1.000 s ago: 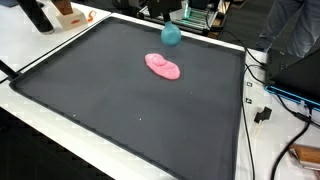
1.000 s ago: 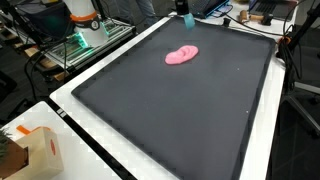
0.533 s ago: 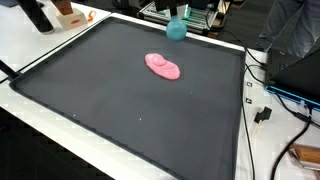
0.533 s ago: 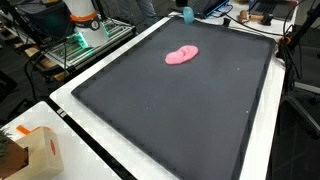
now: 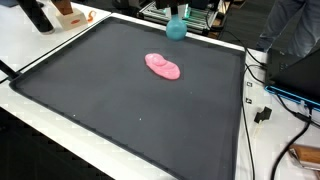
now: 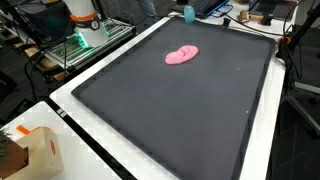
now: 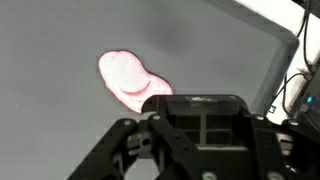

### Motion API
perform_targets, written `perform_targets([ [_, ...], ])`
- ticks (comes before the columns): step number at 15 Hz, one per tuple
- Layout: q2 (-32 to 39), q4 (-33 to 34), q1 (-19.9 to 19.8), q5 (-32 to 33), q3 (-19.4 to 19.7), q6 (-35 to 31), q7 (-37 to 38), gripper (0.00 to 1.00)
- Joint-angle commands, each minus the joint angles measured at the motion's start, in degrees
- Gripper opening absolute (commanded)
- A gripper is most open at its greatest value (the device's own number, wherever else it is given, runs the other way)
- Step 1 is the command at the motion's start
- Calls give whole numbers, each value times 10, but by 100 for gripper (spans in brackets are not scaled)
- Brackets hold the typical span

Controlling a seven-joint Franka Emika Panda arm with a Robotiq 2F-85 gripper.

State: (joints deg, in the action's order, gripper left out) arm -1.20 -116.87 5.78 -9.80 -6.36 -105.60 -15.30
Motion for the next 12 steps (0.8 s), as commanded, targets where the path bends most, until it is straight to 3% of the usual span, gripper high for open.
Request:
perform_targets([
  [1, 0, 1, 2, 0, 2, 1, 1, 60],
  [3, 0, 1, 2, 0, 2, 1, 2, 60],
  [4, 0, 1, 2, 0, 2, 1, 3, 35],
  [12, 30, -3, 38, 206, -36, -55, 259, 35],
])
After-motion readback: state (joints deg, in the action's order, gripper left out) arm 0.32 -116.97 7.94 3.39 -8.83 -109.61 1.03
